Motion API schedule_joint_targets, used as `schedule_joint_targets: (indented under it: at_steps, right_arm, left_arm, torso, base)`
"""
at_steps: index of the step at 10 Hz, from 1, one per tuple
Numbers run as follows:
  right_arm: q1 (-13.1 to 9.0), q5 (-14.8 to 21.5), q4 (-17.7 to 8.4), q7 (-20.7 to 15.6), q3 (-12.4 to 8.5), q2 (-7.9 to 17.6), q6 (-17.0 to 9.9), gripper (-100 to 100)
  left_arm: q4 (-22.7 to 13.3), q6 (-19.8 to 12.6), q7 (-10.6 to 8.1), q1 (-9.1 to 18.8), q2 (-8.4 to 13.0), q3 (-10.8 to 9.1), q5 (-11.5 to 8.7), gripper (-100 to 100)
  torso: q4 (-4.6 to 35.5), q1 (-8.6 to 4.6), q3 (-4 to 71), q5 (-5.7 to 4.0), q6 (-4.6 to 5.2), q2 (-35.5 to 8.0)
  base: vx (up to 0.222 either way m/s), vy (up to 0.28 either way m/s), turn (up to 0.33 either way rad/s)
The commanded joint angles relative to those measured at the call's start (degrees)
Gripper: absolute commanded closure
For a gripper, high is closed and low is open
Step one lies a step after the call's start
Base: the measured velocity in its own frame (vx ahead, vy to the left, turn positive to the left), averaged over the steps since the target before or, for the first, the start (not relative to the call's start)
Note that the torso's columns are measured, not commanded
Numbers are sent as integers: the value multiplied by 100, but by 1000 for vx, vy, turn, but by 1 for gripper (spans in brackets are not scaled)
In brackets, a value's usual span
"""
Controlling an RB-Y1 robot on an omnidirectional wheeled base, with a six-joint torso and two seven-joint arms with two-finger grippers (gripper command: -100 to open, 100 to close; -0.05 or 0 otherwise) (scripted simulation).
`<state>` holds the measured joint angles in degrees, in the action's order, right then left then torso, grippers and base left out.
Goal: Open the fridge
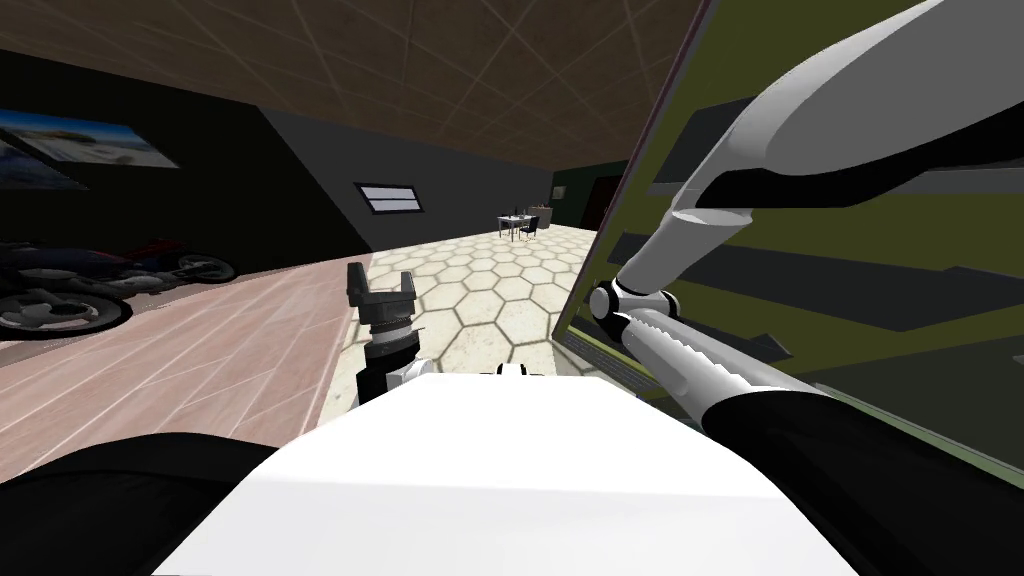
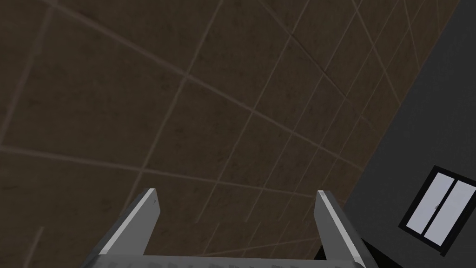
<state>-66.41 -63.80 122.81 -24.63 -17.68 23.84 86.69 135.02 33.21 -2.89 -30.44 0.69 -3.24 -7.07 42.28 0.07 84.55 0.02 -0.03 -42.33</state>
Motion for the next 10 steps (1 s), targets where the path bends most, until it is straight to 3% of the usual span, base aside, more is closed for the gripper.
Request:
schedule_joint_targets:
  at_steps: [1, 2, 9, 10]
  right_arm:
    - [-72, 453, -202, -217, -245, 395, -71, -100]
    - [-72, 587, -202, -217, -245, 395, -71, -100]
    - [-213, 1628, -746, -529, -644, 1103, -170, -100]
    - [-213, 1709, -746, -529, -644, 1103, -170, -100]
  left_arm:
    - [0, 0, 0, 0, 0, 0, 0, 0]
    - [0, 0, 0, -1, 0, 0, 0, 0]
    - [0, 0, 0, 1, 0, 0, 0, 0]
    - [0, 0, 0, 0, 0, 0, 0, 0]
  torso:
    - [5, -2, -6, -1, 5, -6]
    - [-1, -12, 6, -3, 5, 14]
    - [1, -10, 0, -4, 2, 0]
    - [0, -11, 5, -3, 6, 12]
  base:
    - [213, -30, -223]
    - [149, -31, -67]
    - [133, -17, -111]
    - [128, -12, -73]
